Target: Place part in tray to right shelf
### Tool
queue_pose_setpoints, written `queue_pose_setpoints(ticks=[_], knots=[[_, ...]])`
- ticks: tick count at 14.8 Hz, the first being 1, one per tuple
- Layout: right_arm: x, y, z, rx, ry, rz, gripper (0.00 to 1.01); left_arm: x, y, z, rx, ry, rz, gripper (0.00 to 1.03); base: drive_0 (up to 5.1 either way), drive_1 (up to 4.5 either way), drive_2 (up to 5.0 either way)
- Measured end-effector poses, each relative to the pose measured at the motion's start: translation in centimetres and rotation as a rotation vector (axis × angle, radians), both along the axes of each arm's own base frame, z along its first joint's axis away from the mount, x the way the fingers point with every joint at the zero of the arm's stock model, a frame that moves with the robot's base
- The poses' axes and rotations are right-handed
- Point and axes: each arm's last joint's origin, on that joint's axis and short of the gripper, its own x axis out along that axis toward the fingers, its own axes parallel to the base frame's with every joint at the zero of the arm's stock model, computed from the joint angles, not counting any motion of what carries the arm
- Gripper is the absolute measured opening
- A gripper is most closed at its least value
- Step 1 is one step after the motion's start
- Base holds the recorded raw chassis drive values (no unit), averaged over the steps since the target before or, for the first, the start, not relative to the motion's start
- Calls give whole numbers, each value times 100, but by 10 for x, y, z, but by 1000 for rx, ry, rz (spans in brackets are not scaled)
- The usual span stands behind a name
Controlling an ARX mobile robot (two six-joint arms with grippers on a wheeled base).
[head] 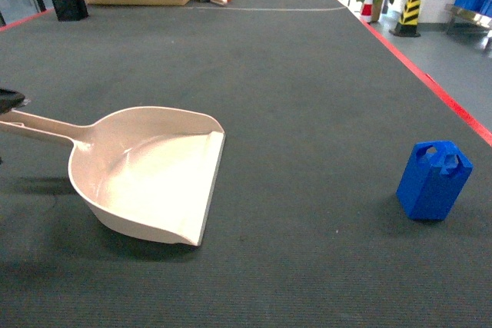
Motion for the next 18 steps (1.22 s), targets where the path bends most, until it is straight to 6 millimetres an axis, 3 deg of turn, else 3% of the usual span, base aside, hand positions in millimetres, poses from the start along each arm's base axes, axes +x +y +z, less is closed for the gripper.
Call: queue_pose_setpoints(ticks=[4,6,8,12,15,18], knots=[[0,0,0,0,0,0,98,23,-2,-8,-35,10,-13,98,0,0,0],[0,0,0,0,0,0,98,62,4,-21,-79,33,10,95,0,0,0],[0,0,0,0,0,0,98,79,11,-21,-112,14,35,69,0,0,0],[0,0,0,0,0,0,98,75,-2,-23,-176,-15,10,19,0,0,0],[0,0,0,0,0,0,98,58,-15,-9,-253,-73,-11,15,0,0,0],[0,0,0,0,0,0,98,50,-48,37,-275,-230,-123,12,0,0,0]])
